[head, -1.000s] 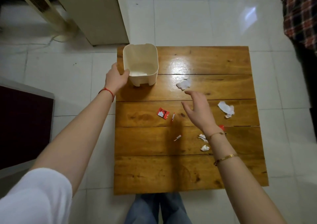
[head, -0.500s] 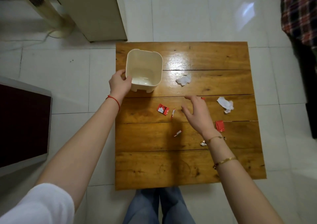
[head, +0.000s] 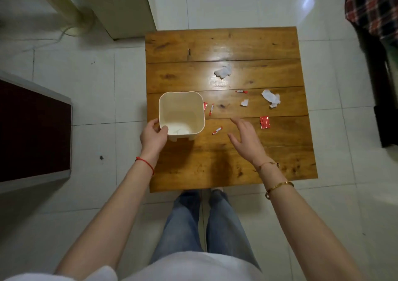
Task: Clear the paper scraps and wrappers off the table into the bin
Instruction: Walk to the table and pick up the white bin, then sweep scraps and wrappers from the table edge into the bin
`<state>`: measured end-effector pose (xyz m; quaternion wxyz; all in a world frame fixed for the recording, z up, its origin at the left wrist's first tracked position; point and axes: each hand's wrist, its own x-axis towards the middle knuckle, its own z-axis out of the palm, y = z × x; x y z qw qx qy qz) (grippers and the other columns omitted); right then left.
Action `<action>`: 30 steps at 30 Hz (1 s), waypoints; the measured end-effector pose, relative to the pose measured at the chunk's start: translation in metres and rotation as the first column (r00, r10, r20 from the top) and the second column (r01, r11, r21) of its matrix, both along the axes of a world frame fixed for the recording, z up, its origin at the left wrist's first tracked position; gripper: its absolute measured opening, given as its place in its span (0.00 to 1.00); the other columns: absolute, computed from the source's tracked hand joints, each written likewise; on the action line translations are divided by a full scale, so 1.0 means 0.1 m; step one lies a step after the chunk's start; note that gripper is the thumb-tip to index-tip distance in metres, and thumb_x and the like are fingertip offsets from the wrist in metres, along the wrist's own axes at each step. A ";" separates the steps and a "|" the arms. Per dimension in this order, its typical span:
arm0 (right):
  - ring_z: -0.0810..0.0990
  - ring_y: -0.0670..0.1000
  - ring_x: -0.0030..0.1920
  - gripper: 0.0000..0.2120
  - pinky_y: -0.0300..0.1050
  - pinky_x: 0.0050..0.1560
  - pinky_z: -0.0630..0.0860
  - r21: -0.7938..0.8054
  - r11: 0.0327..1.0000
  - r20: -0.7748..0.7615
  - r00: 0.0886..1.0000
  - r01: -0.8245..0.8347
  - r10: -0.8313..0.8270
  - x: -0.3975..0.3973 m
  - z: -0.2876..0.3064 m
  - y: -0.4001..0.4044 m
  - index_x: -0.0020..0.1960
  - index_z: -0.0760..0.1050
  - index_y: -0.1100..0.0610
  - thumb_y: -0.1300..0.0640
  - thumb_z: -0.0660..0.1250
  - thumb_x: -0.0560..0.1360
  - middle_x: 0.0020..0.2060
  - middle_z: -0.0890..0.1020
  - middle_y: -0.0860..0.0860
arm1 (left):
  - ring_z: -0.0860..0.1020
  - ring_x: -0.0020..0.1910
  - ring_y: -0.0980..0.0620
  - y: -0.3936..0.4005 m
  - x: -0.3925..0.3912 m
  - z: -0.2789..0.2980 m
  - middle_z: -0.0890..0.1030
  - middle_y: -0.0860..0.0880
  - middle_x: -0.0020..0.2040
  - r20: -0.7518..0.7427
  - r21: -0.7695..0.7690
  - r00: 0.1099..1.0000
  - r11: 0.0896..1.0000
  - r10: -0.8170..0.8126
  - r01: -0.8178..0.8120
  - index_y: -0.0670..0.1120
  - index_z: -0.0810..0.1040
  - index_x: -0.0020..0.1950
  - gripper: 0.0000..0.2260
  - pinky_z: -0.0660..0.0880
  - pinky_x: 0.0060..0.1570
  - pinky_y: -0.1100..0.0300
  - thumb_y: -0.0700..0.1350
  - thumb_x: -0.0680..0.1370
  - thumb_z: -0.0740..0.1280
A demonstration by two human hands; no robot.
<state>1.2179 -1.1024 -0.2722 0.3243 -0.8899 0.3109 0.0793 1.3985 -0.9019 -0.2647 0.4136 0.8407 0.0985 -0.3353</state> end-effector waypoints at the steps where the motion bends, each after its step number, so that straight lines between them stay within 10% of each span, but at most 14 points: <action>1: 0.64 0.52 0.71 0.24 0.50 0.72 0.62 -0.007 1.000 0.001 1.000 -0.005 0.005 -0.07 -0.02 0.01 0.73 0.63 0.57 0.54 0.62 0.79 0.70 0.70 0.53 | 0.77 0.62 0.44 0.06 -0.13 0.02 0.76 0.44 0.65 -0.008 0.000 1.000 1.000 0.015 -0.015 0.47 0.68 0.72 0.22 0.78 0.57 0.45 0.42 0.77 0.66; 20: 0.57 0.57 0.75 0.26 0.50 0.75 0.56 -0.012 0.972 -0.072 0.970 -0.233 0.231 -1.10 -0.81 -0.71 0.76 0.57 0.60 0.59 0.59 0.80 0.76 0.59 0.58 | 0.78 0.56 0.48 0.08 -3.02 -0.22 0.79 0.48 0.57 -0.221 -0.029 0.972 0.996 0.077 -0.086 0.47 0.72 0.68 0.23 0.77 0.57 0.44 0.39 0.73 0.68; 24: 0.56 0.58 0.76 0.26 0.51 0.76 0.54 -0.023 0.959 -0.092 0.955 -0.284 0.281 -1.12 -1.01 -0.72 0.76 0.57 0.60 0.59 0.58 0.79 0.76 0.58 0.58 | 0.76 0.46 0.62 0.08 -3.35 -0.35 0.78 0.57 0.47 -0.225 -0.012 0.970 0.996 0.086 -0.091 0.46 0.73 0.66 0.21 0.78 0.57 0.47 0.37 0.73 0.67; 30: 0.52 0.58 0.77 0.28 0.51 0.76 0.51 -0.041 0.950 -0.104 0.947 -0.308 0.303 -1.08 -1.31 -0.73 0.77 0.53 0.59 0.59 0.58 0.79 0.77 0.53 0.58 | 0.75 0.37 0.73 0.16 -3.61 -0.58 0.77 0.59 0.45 -0.219 0.025 0.975 0.999 0.032 -0.028 0.46 0.75 0.64 0.19 0.71 0.35 0.79 0.37 0.73 0.66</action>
